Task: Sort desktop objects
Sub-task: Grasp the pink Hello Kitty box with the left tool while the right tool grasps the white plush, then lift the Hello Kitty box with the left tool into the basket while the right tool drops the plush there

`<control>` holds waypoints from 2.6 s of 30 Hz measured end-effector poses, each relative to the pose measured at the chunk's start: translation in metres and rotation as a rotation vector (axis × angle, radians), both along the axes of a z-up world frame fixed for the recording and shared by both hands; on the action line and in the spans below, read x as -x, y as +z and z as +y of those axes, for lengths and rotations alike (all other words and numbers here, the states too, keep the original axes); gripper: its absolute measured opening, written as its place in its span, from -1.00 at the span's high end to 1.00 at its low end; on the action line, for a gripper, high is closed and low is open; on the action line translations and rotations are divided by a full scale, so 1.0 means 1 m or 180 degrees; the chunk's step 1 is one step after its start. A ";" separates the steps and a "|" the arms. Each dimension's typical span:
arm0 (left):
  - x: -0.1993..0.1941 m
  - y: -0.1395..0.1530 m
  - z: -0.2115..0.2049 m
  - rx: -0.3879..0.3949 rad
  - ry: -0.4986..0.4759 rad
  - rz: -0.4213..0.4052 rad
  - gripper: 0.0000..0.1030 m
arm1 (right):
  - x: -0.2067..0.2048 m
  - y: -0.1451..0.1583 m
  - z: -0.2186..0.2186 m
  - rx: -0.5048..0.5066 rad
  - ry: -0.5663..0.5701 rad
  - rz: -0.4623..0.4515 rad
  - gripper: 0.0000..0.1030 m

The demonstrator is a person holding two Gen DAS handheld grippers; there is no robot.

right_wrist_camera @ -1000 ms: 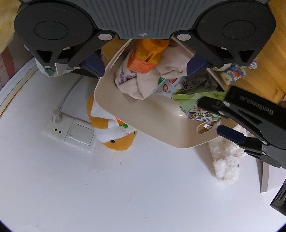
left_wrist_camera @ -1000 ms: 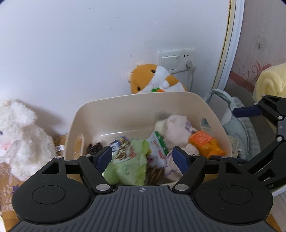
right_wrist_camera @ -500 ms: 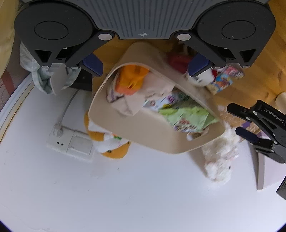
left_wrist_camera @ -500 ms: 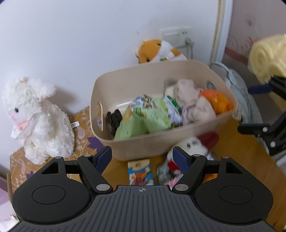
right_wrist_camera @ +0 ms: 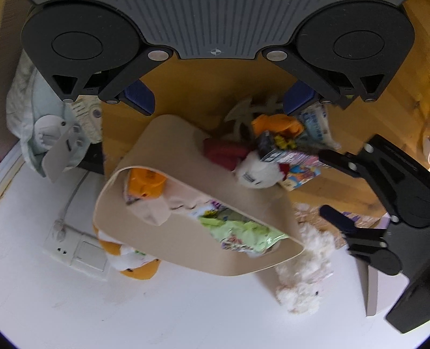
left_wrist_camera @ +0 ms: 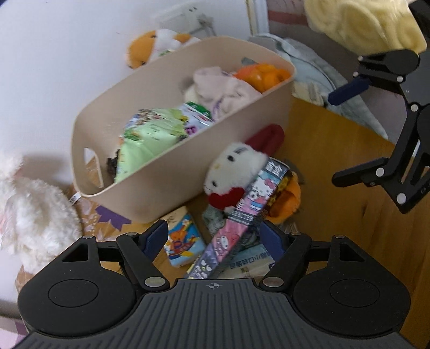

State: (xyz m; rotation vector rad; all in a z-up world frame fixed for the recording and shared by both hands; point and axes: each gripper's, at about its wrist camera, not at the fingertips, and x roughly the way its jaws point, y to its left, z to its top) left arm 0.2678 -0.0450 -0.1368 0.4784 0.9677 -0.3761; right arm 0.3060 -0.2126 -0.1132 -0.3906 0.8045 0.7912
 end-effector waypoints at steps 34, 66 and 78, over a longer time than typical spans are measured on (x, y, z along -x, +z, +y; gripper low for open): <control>-0.032 -0.054 -0.006 -0.0115 -0.0121 0.0566 0.21 | -0.054 -0.023 0.013 -0.0892 -0.1037 0.0941 -0.79; -0.014 -0.037 0.049 0.0353 0.0260 0.0647 0.44 | -0.053 -0.012 0.026 -0.1233 -0.0590 0.1325 0.70; -0.005 -0.009 0.078 0.0567 0.0557 0.0424 0.44 | -0.041 0.029 0.001 -0.1327 -0.0422 0.1182 0.70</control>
